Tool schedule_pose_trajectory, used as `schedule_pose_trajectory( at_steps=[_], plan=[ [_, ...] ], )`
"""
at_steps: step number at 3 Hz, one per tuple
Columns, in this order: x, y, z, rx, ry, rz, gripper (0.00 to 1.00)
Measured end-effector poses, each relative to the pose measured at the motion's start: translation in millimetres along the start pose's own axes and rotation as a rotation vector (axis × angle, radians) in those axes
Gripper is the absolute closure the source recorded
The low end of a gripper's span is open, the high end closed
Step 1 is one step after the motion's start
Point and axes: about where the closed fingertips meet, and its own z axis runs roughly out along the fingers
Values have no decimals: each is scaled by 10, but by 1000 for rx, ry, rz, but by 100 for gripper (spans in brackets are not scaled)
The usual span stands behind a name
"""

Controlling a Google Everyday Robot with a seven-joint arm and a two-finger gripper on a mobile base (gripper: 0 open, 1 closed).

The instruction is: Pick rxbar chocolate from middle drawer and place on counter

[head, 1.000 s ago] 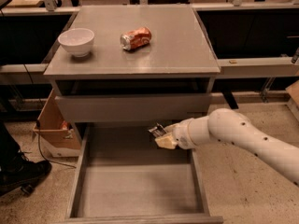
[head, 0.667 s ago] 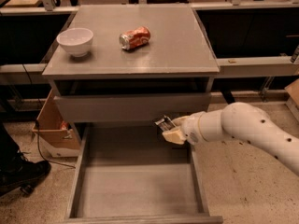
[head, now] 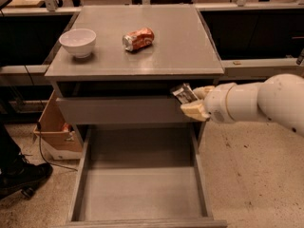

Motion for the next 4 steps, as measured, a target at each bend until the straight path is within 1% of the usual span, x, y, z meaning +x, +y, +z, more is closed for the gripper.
schedule_pose_trajectory(
  at_steps=[1,2,3,4],
  plan=[
    [-404,-326,-63,50,-62,-69,100],
    [-882,-777,217,104,-183,-145,100],
    [-1149,-1071,465,164,-291,-167,100],
    [-1172,-1099,472,173,-302,-164,100]
  ],
)
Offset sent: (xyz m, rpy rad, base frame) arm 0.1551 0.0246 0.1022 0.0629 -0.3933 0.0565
